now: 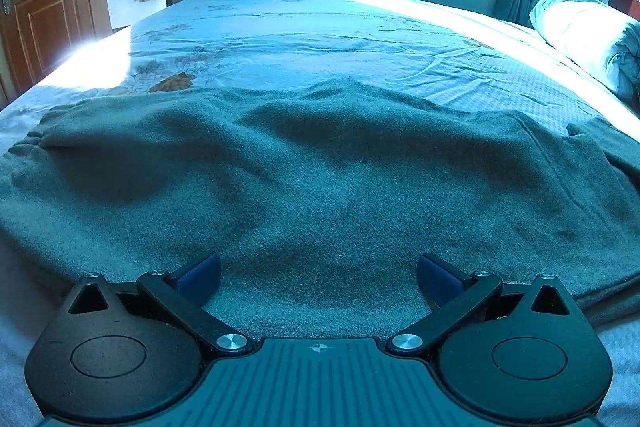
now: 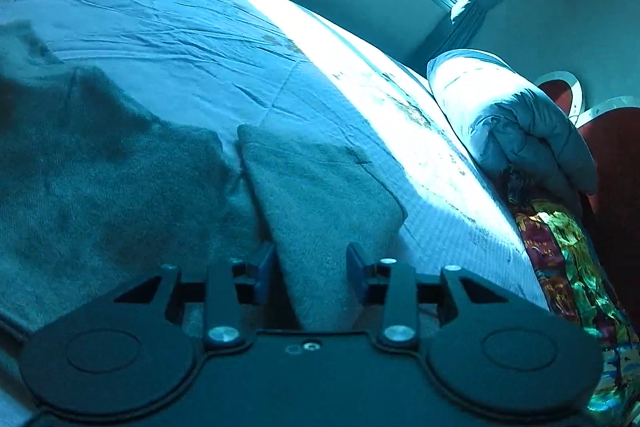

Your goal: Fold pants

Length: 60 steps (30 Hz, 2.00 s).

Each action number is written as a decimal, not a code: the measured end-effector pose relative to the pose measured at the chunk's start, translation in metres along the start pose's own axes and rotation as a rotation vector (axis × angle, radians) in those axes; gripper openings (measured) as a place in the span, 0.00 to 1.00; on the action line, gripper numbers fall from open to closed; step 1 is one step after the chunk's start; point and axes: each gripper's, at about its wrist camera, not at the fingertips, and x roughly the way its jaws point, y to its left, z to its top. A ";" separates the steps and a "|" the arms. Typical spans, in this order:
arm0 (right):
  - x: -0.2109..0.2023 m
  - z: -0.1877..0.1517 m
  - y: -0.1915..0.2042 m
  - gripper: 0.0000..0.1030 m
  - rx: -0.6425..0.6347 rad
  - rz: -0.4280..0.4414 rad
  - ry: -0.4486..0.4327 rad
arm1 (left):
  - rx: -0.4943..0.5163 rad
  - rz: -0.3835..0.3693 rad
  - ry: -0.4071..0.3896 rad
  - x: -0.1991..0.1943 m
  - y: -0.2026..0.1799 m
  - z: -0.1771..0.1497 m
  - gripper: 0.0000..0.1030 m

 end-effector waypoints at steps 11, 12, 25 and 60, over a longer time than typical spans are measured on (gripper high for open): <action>-0.045 -0.114 -0.126 0.00 0.904 0.182 0.042 | 0.000 0.020 -0.004 0.000 -0.004 0.001 1.00; -0.044 -0.129 -0.128 0.04 0.922 0.173 0.081 | 0.002 0.018 -0.004 0.000 -0.003 0.001 1.00; -0.060 -0.073 -0.047 0.41 0.005 -0.073 -0.097 | -0.006 0.031 -0.005 -0.002 -0.002 0.003 1.00; -0.058 -0.132 -0.202 0.00 0.895 0.159 -0.086 | 0.135 -0.085 0.090 0.009 0.023 0.020 1.00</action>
